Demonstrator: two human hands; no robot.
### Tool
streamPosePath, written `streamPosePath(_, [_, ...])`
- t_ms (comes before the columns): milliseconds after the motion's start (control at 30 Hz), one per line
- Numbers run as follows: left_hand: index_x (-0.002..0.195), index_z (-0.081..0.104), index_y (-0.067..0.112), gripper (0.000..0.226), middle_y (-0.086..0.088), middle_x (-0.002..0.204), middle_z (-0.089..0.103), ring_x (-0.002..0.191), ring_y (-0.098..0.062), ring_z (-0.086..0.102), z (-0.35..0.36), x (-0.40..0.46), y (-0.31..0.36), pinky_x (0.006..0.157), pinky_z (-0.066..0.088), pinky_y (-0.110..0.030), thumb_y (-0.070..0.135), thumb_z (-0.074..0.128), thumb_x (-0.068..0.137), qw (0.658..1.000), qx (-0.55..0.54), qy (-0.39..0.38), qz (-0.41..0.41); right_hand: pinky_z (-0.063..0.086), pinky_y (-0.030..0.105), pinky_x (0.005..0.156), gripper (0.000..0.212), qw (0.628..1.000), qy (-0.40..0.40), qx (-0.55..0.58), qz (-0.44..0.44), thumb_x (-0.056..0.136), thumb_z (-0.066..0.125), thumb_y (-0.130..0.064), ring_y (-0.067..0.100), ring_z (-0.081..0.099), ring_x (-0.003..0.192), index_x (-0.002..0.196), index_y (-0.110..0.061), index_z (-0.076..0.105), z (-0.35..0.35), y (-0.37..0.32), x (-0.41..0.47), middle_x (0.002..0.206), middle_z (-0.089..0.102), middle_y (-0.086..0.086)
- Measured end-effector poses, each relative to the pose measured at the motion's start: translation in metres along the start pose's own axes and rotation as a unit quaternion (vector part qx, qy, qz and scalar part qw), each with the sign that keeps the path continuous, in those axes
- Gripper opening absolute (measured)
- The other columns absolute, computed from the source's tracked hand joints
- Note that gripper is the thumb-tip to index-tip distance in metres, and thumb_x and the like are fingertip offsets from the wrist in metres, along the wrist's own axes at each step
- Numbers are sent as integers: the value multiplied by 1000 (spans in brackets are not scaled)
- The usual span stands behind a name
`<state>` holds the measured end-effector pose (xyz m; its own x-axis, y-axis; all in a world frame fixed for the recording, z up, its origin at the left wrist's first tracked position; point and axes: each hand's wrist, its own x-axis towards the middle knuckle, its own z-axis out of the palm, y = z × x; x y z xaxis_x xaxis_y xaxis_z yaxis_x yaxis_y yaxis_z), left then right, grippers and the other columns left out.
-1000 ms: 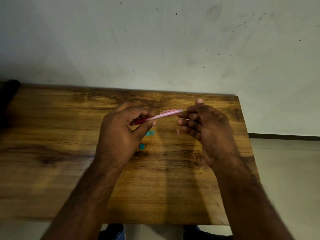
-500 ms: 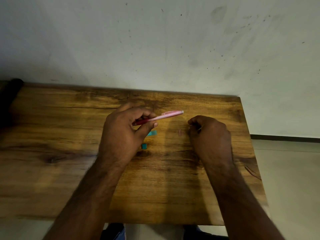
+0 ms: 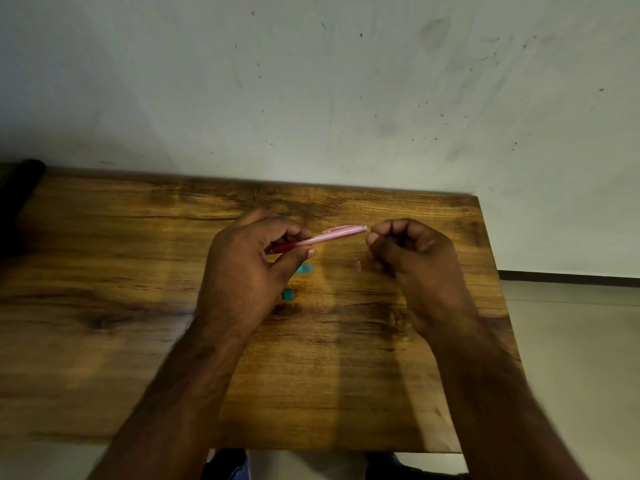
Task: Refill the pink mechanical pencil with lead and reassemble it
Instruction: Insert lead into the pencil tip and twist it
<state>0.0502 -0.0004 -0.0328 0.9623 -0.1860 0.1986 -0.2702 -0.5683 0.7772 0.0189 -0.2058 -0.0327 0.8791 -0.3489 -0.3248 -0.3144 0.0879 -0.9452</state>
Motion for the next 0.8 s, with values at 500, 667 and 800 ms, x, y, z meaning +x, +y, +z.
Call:
streamPosePath(500, [102,79,25,22,13,96,68,86,1,64,3,1,-2,73,50,-16,22,83,81,1000,13,1,-3,62,26,70,15,986,-78,146,2,90,66,6,16,73,75,100,-5,70,-4,-6,-1,85,76,10])
streamPosePath(667, [102,79,26,21,13,96,68,86,1,63,3,1,-1,73,50,-16,23,82,81,1000,18,0,-3,62,26,70,15,989,-74,128,-14,90,66,7,16,73,75,99,-5,70,-3,-6,-1,83,75,9])
streamPosePath(800, [101,79,24,21,12,94,68,85,1,62,2,1,-1,72,47,-16,21,83,81,1000,20,1,-2,62,26,70,15,991,-72,107,-27,90,66,7,15,73,76,99,-5,70,-4,-5,-2,83,75,8])
